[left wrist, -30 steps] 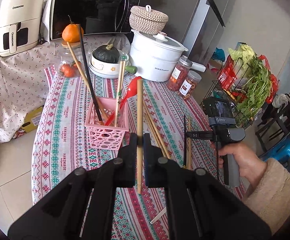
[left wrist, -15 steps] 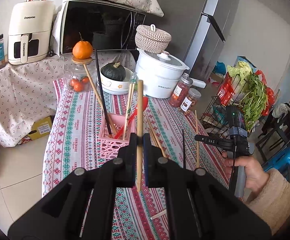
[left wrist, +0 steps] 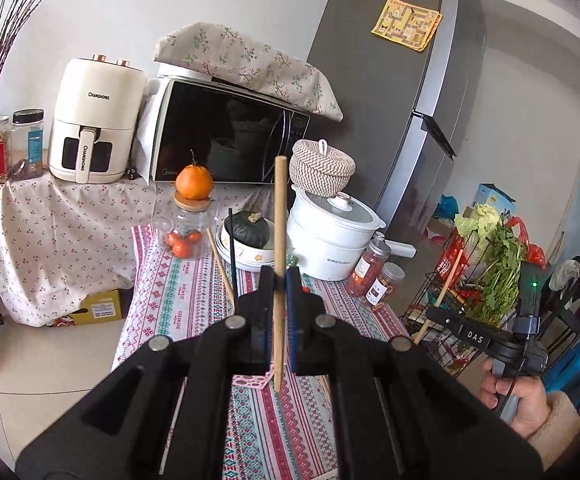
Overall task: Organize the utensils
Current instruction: 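Lift the wooden chopstick with the left tool while the right tool grasps another wooden chopstick, then lower both wooden chopsticks into the pink basket and open both tools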
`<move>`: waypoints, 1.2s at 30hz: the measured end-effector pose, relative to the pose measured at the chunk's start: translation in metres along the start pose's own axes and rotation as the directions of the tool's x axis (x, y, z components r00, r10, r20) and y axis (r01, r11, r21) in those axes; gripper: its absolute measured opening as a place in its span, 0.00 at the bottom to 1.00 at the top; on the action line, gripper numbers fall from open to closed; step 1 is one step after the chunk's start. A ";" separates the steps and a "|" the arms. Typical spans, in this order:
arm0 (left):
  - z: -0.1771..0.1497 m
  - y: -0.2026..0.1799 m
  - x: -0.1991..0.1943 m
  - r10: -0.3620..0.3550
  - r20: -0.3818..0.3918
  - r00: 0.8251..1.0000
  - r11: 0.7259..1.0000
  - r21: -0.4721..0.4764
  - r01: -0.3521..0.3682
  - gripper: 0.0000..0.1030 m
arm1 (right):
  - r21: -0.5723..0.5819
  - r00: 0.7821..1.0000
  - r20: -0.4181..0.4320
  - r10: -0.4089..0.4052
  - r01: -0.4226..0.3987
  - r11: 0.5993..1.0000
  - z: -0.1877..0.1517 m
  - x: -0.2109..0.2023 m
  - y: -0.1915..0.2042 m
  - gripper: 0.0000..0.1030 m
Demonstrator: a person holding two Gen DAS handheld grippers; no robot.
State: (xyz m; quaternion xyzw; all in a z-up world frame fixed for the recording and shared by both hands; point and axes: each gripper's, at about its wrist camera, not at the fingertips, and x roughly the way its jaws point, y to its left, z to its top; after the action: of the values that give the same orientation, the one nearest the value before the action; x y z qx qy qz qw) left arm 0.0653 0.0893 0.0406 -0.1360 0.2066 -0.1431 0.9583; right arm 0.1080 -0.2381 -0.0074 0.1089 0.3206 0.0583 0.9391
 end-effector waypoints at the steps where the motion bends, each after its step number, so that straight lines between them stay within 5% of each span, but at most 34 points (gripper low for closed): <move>1: 0.002 0.001 -0.001 0.005 0.024 1.000 1.000 -0.003 -0.005 0.06 | -0.015 1.000 0.025 0.010 -0.009 1.000 0.003 -0.006 0.006 0.07; 9: 0.012 0.003 0.019 0.057 0.136 0.989 0.998 0.003 -0.058 0.07 | -0.032 0.992 0.090 0.089 -0.087 0.996 0.016 -0.020 0.035 0.07; 17: -0.005 0.018 0.076 0.131 -0.030 0.991 0.991 -0.033 -0.132 0.07 | -0.041 0.993 0.066 0.097 -0.095 0.995 0.012 -0.007 0.049 0.07; 23: -0.012 0.023 0.093 0.133 -0.082 0.988 0.990 -0.032 -0.136 0.07 | -0.055 0.993 0.060 0.104 -0.101 0.993 0.010 -0.001 0.056 0.07; 24: -0.012 0.023 0.093 0.125 -0.088 0.988 0.991 -0.039 -0.129 0.14 | -0.057 0.993 0.058 0.106 -0.103 0.993 0.009 0.000 0.057 0.07; 28: -0.009 0.024 0.084 0.120 -0.095 0.988 0.989 -0.079 -0.128 0.77 | -0.063 0.992 0.056 0.116 -0.113 0.992 0.009 0.002 0.063 0.07; 31: -0.008 0.026 0.079 0.121 -0.146 0.982 0.987 -0.091 -0.135 0.93 | -0.067 0.990 0.061 0.126 -0.122 0.990 0.009 0.002 0.068 0.07; 36: -0.023 0.030 0.075 0.169 -0.260 0.951 0.980 -0.062 -0.191 0.99 | -0.072 0.986 0.084 0.144 -0.138 0.988 0.010 0.001 0.078 0.07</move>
State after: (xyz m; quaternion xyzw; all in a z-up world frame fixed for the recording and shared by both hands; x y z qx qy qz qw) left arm 0.1271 0.0875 -0.0152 -0.1383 0.3447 -0.0622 0.9264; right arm 0.1113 -0.1637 0.0187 0.1030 0.2676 0.1303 0.9491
